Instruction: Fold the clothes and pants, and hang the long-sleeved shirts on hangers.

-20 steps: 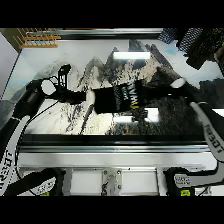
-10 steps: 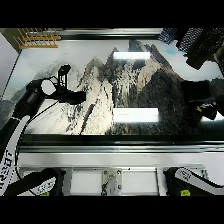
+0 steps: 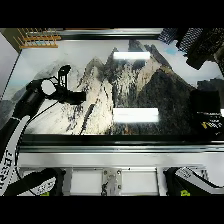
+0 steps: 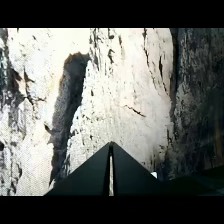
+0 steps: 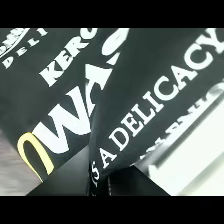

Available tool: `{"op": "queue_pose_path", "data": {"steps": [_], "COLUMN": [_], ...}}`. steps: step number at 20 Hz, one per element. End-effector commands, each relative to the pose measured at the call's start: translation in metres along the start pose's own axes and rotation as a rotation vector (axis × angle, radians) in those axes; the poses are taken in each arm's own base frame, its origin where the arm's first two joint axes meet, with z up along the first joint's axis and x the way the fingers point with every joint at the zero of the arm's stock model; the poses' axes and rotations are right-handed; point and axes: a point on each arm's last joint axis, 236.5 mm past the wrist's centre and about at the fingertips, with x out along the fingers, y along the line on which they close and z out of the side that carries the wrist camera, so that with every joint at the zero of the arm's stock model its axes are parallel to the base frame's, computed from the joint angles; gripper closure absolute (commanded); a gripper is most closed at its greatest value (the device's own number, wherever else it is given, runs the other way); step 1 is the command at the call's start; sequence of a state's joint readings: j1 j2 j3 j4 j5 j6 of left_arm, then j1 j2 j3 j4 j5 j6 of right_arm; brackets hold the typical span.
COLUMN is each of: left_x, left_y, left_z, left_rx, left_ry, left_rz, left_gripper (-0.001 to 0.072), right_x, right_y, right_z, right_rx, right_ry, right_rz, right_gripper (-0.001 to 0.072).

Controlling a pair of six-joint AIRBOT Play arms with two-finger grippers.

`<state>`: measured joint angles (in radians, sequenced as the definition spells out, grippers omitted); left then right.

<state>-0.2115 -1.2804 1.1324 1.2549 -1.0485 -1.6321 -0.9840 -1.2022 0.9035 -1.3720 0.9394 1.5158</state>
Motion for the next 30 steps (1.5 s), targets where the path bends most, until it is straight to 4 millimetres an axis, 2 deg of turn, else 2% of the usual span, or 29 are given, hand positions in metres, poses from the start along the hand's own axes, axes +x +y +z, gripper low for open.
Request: {"op": "queue_pose_path", "data": {"steps": [1,2,3,5,6,7,8,9,11,12,14,16,17,20,22,24,27,28,29,30], "left_x": [0.0,0.0,0.0,0.0,-0.002,-0.006,-0.011,-0.015,-0.02,-0.02,-0.022,-0.026,-0.028,-0.028,-0.028,-0.029,-0.029,-0.029,-0.029,-0.029], "left_y": [0.0,0.0,0.0,0.0,0.001,0.001,0.0,0.0,0.003,0.005,0.006,0.004,0.004,0.003,0.003,0.003,0.003,0.003,0.003,0.003], "left_z": [-0.001,-0.001,-0.001,-0.002,0.0,0.005,0.01,0.01,0.001,-0.006,-0.014,-0.015,-0.014,-0.015,-0.013,-0.011,-0.011,-0.011,-0.012,-0.011], "left_rx": [0.001,0.001,0.001,-0.019,-0.03,-0.036,-0.052,-0.074,-0.092,-0.093,-0.096,-0.096,-0.095,-0.094,-0.094,-0.094,-0.094,-0.094,-0.094,-0.094], "left_ry": [0.004,0.004,0.004,0.006,-0.005,-0.042,-0.09,-0.129,-0.166,-0.164,-0.162,-0.169,-0.175,-0.175,-0.182,-0.19,-0.189,-0.188,-0.186,-0.188], "left_rz": [0.001,0.001,0.001,0.003,0.005,0.004,-0.003,-0.007,-0.011,-0.009,-0.01,-0.018,-0.019,-0.019,-0.02,-0.021,-0.021,-0.021,-0.021,-0.021], "left_gripper": [0.0702,0.0702,0.0702,0.0703,0.0702,0.0702,0.0702,0.0702,0.0703,0.0702,0.0702,0.0702,0.0702,0.0702,0.0703,0.0702,0.0702,0.0702,0.0702,0.0702], "right_x": [-0.003,-0.004,-0.006,-0.022,-0.037,-0.053,-0.067,-0.081,-0.1,-0.109,-0.126,-0.139,-0.145,-0.159,-0.163,-0.162,-0.157,-0.156,-0.156,-0.156], "right_y": [-0.031,-0.031,-0.03,-0.02,-0.008,0.009,0.035,0.072,0.154,0.196,0.268,0.316,0.334,0.362,0.368,0.369,0.37,0.37,0.37,0.37], "right_z": [-0.001,-0.002,-0.002,0.011,0.025,0.035,0.038,0.034,0.003,-0.021,-0.078,-0.14,-0.171,-0.237,-0.265,-0.278,-0.28,-0.28,-0.28,-0.28], "right_rx": [-0.041,-0.039,-0.04,-0.051,-0.092,-0.139,-0.208,-0.29,-0.449,-0.521,-0.642,-0.793,-0.867,-1.015,-1.075,-1.099,-1.099,-1.098,-1.098,-1.099], "right_ry": [0.001,0.005,0.006,-0.069,-0.148,-0.22,-0.27,-0.299,-0.295,-0.267,-0.195,-0.125,-0.096,-0.036,0.004,0.027,0.04,0.043,0.043,0.043], "right_rz": [-0.103,-0.102,-0.101,-0.078,-0.062,-0.03,0.031,0.122,0.332,0.446,0.636,0.749,0.793,0.881,0.908,0.915,0.908,0.907,0.906,0.906], "right_gripper": [0.0526,0.0255,0.0163,0.025,0.0245,0.0244,0.0244,0.0244,0.0243,0.0243,0.0243,0.0243,0.0243,0.0244,0.0244,0.0245,0.0258,0.0385,0.0595,0.0691]}}
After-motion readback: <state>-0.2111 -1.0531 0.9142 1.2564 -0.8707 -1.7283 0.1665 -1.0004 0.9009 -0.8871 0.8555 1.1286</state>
